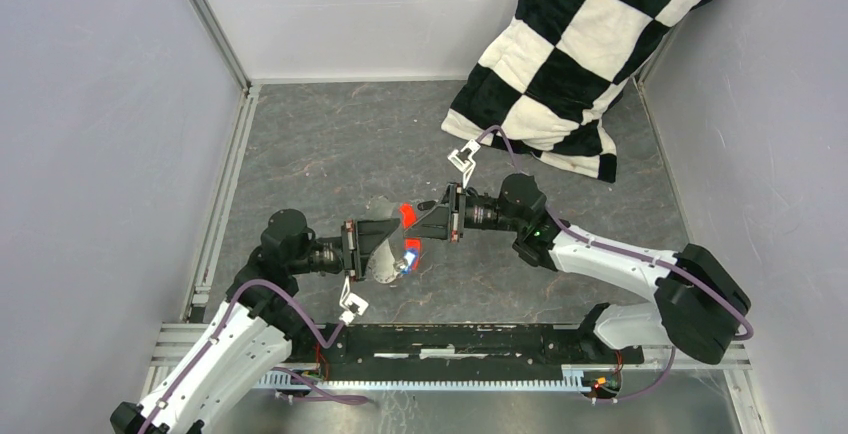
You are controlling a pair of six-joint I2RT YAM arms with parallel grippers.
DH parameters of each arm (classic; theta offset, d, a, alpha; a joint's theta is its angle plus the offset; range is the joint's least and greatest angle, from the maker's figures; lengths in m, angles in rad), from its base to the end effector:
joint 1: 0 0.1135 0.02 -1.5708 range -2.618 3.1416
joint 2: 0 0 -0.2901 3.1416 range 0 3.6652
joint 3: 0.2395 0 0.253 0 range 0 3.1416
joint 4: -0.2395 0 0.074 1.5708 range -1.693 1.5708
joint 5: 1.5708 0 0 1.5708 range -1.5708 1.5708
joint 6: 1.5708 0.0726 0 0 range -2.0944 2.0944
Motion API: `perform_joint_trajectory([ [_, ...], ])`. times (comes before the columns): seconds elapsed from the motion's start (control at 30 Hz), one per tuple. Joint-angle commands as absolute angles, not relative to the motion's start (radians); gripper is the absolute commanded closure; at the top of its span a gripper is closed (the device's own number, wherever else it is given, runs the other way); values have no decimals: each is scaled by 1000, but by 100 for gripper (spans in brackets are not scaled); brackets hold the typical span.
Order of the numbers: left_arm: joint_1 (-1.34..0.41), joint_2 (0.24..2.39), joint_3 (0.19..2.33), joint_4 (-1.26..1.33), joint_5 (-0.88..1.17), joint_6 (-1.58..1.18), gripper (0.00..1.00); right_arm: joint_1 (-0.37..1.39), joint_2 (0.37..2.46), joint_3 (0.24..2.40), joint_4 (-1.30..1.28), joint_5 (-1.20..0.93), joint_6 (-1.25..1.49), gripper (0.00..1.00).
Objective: Put the keys on the keyring
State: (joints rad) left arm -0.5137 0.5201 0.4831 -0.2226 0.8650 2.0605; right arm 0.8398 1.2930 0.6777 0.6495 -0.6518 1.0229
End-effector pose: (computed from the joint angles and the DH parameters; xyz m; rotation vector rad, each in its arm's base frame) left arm 0.0888 -0.1135 0.2775 1.7474 -0.1005 0.3413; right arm 0.1725 0.2583 0.3041 -0.4656 1.8635 1.8712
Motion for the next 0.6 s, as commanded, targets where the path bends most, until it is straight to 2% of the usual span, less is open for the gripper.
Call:
perform_joint_trajectory([
  [0.0, -517, 520, 493, -177, 871, 2673, 97, 839, 1320, 675, 840, -696, 1109, 91],
  [0.1, -517, 519, 501, -188, 889, 2673, 94, 837, 1325, 679, 871, -685, 1117, 90],
  [0.17, -517, 525, 501, -189, 904, 2672, 79, 835, 1317, 682, 887, -670, 1111, 84],
  [0.3, -517, 521, 512, -247, 861, 2658, 32, 801, 1270, 721, 798, -668, 1008, 84],
  [0.37, -517, 511, 517, -276, 833, 2621, 2, 774, 1237, 760, 680, -660, 915, 94],
  [0.43, -516, 503, 517, -325, 785, 2605, 0, 751, 1205, 812, 555, -646, 781, 99],
  [0.57, -516, 484, 496, -335, 731, 2524, 0, 711, 1150, 888, 417, -627, 618, 100],
])
